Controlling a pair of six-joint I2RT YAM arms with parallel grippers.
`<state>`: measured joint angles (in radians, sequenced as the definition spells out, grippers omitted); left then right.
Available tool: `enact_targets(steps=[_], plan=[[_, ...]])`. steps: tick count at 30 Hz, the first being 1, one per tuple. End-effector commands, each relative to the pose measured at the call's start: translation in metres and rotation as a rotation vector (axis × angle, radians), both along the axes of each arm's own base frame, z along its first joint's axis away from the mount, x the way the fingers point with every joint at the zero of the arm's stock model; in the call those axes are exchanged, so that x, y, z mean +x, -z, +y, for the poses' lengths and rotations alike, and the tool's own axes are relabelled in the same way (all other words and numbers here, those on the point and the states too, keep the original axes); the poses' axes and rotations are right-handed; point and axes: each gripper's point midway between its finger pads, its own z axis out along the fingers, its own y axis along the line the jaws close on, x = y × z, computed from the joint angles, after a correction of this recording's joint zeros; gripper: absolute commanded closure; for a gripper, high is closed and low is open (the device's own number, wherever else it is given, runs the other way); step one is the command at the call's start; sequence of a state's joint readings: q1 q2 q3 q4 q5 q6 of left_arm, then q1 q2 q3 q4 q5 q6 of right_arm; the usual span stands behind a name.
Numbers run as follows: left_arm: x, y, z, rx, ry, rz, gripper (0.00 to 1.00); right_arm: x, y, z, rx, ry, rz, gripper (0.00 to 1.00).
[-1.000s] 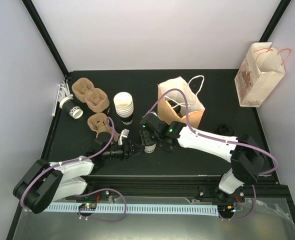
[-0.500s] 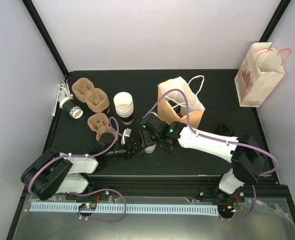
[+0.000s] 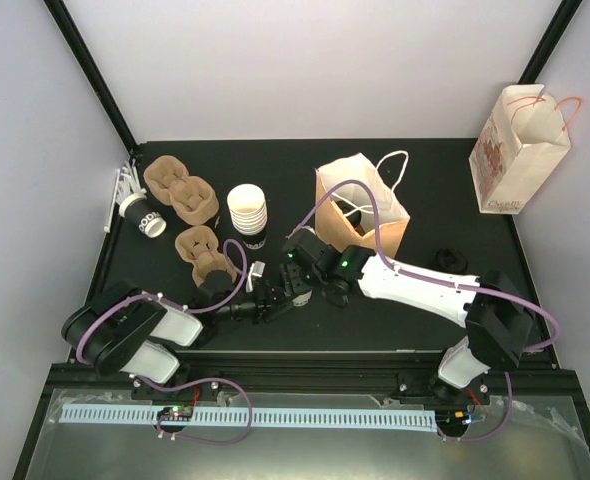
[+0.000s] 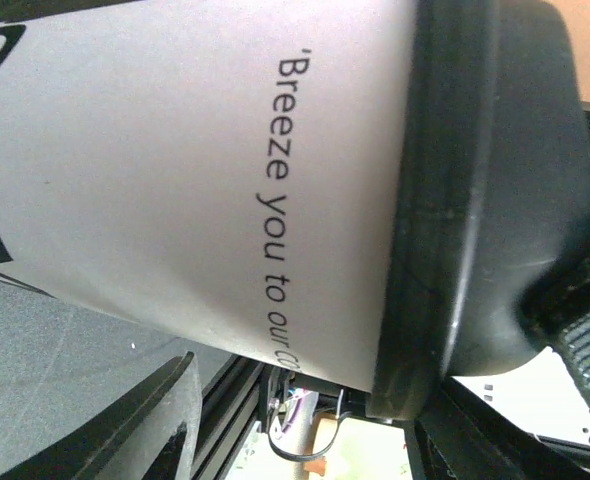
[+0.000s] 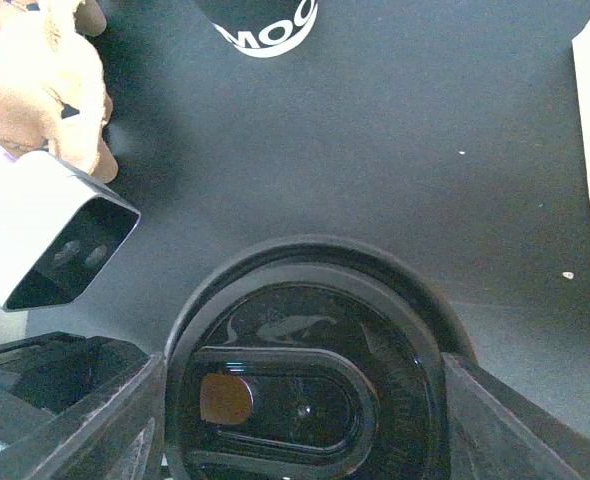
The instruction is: Pack the takeout coffee
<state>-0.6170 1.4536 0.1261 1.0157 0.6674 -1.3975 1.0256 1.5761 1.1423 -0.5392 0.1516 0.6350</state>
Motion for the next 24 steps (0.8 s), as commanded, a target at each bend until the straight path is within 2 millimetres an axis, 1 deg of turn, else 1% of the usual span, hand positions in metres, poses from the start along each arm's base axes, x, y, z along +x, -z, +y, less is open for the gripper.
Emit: enact_targets(steps=[1, 10, 13, 15, 20, 24], plan=[[-0.008, 0.061, 0.025, 0.167, -0.113, 0.197, 0.45, -0.038, 0.069, -0.027, -0.149, -0.006, 0.219, 0.41], [-0.015, 0.09, 0.035, 0.256, -0.131, 0.26, 0.58, -0.055, 0.101, -0.037, -0.205, -0.009, 0.265, 0.41], [-0.019, 0.098, 0.037, 0.268, -0.131, 0.281, 0.68, -0.056, 0.103, -0.04, -0.211, -0.001, 0.265, 0.41], [-0.023, 0.103, 0.039, 0.269, -0.133, 0.296, 0.73, -0.057, 0.103, -0.042, -0.213, 0.002, 0.264, 0.41], [-0.029, 0.109, 0.04, 0.262, -0.136, 0.324, 0.79, -0.06, 0.106, -0.046, -0.22, 0.004, 0.271, 0.41], [-0.03, 0.106, 0.04, 0.252, -0.138, 0.319, 0.83, -0.06, 0.104, -0.046, -0.221, 0.005, 0.268, 0.41]])
